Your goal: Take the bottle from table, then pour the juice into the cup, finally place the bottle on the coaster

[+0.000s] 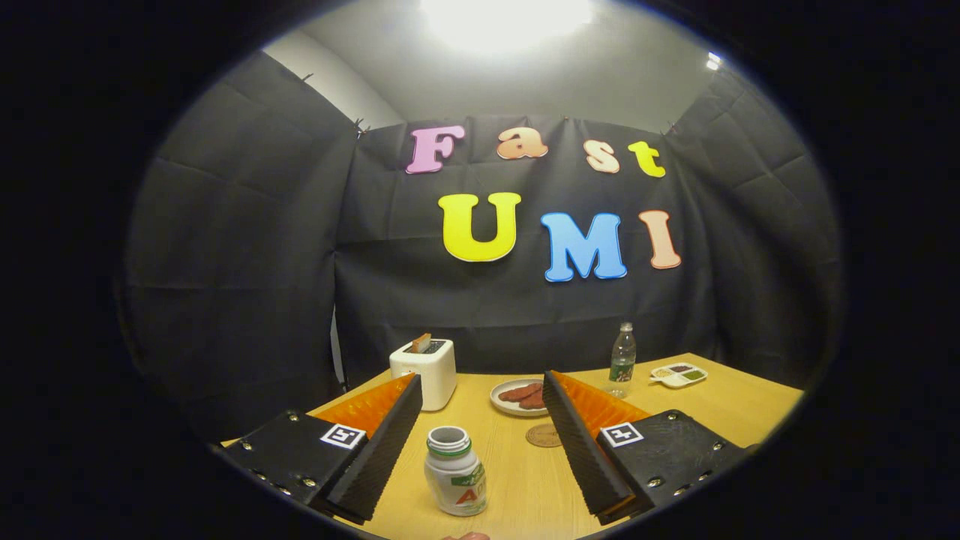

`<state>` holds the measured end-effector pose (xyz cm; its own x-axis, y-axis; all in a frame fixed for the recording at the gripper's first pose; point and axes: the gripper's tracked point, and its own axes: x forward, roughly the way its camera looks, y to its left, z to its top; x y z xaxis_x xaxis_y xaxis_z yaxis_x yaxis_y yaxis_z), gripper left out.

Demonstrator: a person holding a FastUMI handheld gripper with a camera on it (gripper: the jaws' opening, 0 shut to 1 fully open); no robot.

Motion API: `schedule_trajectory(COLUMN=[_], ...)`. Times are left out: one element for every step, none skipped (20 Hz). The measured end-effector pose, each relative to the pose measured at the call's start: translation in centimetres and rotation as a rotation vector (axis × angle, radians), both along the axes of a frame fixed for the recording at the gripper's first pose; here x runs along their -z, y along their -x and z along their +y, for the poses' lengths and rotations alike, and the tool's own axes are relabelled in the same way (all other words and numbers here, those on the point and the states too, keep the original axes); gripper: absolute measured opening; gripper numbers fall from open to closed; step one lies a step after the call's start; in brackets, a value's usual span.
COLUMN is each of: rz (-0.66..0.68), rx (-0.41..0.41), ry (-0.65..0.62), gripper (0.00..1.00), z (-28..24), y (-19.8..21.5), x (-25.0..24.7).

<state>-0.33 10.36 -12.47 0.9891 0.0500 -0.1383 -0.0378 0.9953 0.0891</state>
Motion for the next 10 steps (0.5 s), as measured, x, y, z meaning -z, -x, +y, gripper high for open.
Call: schedule_trajectory(rz=[0.014, 0.027, 0.041, 0.056, 0.071, 0.085, 0.098, 0.108, 0.119, 0.128], rx=[-0.002, -0.006, -0.009, -0.012, -0.015, -0.020, -0.024, -0.031, -0.032, -0.035], ry=[0.002, 0.004, 0.007, 0.011, 0.014, 0.015, 0.020, 0.025, 0.033, 0.037], gripper=[0.98, 0.98, 0.98, 0.98, 0.98, 0.98, 0.98, 0.98, 0.98, 0.98], z=[0.3, 0.5, 0.8, 1.0, 1.3, 1.5, 1.7, 2.0, 2.2, 2.3], y=[0.0, -0.1, -0.2, -0.2, -0.2, -0.3, -0.5, -0.5, -0.7, -0.8], x=[0.7, 1.4, 2.2, 3.0, 3.9, 4.7, 5.4, 6.0, 6.6, 7.3])
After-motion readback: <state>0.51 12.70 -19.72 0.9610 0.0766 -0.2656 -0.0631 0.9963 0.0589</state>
